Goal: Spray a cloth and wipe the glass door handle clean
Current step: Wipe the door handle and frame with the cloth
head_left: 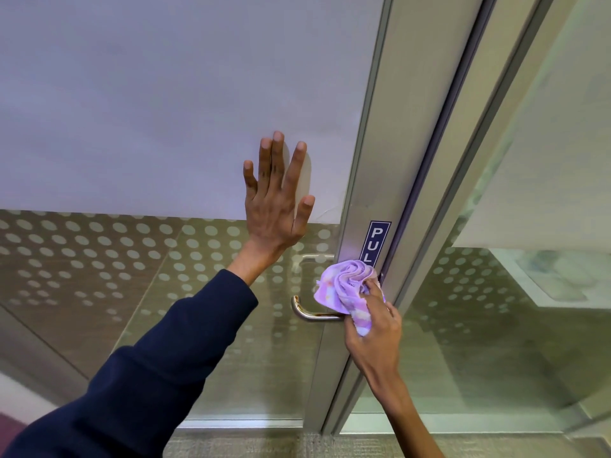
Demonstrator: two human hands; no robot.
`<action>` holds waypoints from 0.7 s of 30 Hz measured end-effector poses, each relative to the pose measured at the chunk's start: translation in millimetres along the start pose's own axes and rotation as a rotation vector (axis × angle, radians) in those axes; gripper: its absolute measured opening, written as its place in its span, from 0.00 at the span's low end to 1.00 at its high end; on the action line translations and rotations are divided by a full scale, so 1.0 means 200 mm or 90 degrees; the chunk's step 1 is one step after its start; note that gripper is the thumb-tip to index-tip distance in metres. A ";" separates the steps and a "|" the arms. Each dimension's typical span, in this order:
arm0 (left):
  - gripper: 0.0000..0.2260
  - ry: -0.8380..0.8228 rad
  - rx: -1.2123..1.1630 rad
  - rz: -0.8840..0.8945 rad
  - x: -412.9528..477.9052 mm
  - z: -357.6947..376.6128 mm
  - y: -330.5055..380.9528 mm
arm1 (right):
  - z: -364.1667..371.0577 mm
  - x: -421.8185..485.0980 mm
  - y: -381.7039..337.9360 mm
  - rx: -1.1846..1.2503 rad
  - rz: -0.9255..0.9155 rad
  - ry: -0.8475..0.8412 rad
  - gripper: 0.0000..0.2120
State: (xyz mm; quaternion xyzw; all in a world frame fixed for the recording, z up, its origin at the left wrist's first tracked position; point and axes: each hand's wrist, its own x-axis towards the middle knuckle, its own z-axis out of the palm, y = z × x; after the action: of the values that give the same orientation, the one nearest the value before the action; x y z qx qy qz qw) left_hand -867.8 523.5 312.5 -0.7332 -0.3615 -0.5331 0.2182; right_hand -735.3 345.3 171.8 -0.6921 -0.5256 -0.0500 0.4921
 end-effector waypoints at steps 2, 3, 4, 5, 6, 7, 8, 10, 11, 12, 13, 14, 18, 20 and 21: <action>0.29 0.003 0.000 0.000 0.00 0.01 0.00 | 0.02 -0.01 0.00 0.006 -0.011 -0.007 0.20; 0.29 0.005 0.002 0.000 0.00 0.01 0.00 | 0.03 -0.01 0.00 0.010 -0.020 -0.008 0.20; 0.29 0.005 0.003 0.000 0.00 0.01 0.00 | 0.04 -0.01 0.00 0.012 -0.028 -0.009 0.20; 0.29 0.005 0.003 -0.001 0.00 0.02 0.00 | 0.05 -0.01 0.01 0.012 -0.034 -0.009 0.20; 0.29 0.006 0.002 0.000 0.00 0.02 -0.01 | 0.06 -0.01 0.00 0.013 -0.036 -0.011 0.21; 0.29 0.006 0.002 0.000 0.00 0.02 -0.01 | 0.08 -0.02 0.01 0.016 -0.038 -0.015 0.22; 0.29 0.007 0.001 0.001 0.00 0.02 -0.01 | 0.10 -0.02 0.01 0.023 -0.038 -0.016 0.23; 0.29 0.012 0.001 0.002 0.00 0.03 0.00 | 0.13 -0.05 0.02 0.032 -0.033 -0.006 0.26; 0.29 0.015 0.002 0.003 0.00 0.03 0.00 | 0.15 -0.06 0.03 0.022 -0.028 0.003 0.26; 0.29 0.018 0.001 0.003 0.00 0.03 0.00 | 0.16 -0.07 0.03 0.006 -0.021 0.012 0.26; 0.29 0.020 0.000 0.004 0.00 0.04 -0.01 | 0.17 -0.09 0.03 -0.005 -0.012 0.021 0.26; 0.29 0.021 -0.001 0.004 0.00 0.04 -0.01 | 0.18 -0.10 0.03 -0.009 0.000 0.024 0.26; 0.29 0.030 -0.003 0.003 0.00 0.05 -0.01 | 0.20 -0.12 -0.01 0.000 0.023 0.023 0.27; 0.29 0.033 -0.007 0.005 0.00 0.05 -0.01 | 0.21 -0.13 -0.03 0.002 0.034 0.029 0.27; 0.29 0.034 -0.009 0.006 0.00 0.05 -0.01 | 0.22 -0.14 -0.04 0.000 0.043 0.036 0.26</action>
State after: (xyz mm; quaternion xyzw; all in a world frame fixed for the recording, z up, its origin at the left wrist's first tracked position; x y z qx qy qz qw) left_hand -863.2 531.3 309.0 -0.7220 -0.3483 -0.5539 0.2248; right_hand -773.2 358.2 137.0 -0.7079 -0.4874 -0.0530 0.5084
